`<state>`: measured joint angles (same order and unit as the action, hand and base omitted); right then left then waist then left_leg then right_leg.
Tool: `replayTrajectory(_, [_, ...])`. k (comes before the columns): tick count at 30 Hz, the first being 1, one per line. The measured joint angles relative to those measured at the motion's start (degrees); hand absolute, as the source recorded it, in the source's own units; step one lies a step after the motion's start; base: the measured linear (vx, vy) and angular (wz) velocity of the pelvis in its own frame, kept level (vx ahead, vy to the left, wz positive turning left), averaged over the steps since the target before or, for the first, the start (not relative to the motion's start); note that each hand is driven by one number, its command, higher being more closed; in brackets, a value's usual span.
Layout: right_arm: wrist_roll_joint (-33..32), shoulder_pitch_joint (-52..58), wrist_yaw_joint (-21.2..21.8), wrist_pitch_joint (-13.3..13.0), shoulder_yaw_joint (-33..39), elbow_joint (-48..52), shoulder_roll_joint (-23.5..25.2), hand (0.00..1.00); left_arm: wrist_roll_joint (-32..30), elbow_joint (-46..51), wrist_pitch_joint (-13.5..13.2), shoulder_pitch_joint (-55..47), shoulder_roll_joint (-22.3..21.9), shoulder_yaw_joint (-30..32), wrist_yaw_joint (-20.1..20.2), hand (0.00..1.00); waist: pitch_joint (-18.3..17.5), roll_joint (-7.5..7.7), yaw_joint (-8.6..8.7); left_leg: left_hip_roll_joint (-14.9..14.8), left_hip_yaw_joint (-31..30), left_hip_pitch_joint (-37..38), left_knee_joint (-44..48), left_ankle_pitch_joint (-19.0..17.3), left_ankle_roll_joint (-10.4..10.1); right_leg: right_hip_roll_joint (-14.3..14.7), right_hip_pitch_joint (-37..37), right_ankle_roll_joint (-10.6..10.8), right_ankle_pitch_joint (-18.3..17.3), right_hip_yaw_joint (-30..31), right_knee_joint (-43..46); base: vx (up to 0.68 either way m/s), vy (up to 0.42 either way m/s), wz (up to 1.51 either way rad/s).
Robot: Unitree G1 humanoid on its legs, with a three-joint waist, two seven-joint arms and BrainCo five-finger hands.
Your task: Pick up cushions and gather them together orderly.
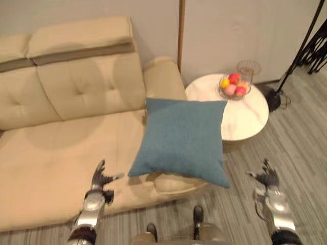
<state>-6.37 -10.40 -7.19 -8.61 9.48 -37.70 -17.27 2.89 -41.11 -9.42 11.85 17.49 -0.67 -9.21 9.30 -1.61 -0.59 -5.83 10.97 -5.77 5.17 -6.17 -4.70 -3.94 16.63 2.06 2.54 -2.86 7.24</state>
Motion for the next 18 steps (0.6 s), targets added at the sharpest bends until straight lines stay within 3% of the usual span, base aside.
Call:
replayTrajectory(8, [-2.31,-26.05,-1.39,0.39,-9.12,-10.7,-0.41,0.0,2.4,-10.78,-0.45,27.18,0.3,-8.99,-2.36,0.0,8.59,0.76,0.3,-0.18,0.02,-8.56,5.54,-0.01,0.01,-0.89,6.22,-0.87,1.88,0.4,0.73,-0.01,0.021,0.06])
replayTrajectory(9, [-2.69,-30.01,-1.76,0.72,-10.15,-12.04,-0.66,1.0,3.11,-13.19,-0.43,31.56,0.35,-9.84,-2.6,1.0,10.26,0.9,0.5,-0.05,0.02,-9.36,6.04,-0.01,0.01,-1.07,6.81,-0.64,2.28,0.74,0.74,-0.05,0.054,0.06])
replayTrajectory(13, [-4.67,-40.65,-4.08,1.46,-12.67,-14.27,-0.33,1.0,5.35,-15.73,-0.29,39.87,0.3,-11.99,-3.88,1.0,13.69,0.92,1.36,-0.09,0.08,-11.44,7.06,0.0,0.03,-1.25,8.27,-0.53,4.1,2.25,0.25,-0.08,0.052,0.01])
replayTrajectory(18, [-6.17,-44.41,-5.44,1.31,-14.84,-13.79,-1.27,1.0,10.48,-15.5,-0.38,42.13,0.58,-12.28,-5.02,1.0,13.74,0.89,1.27,-0.09,0.08,-13.84,6.99,0.42,0.63,-1.1,9.85,-0.13,5.93,3.09,-1.87,-0.07,-0.008,-0.01])
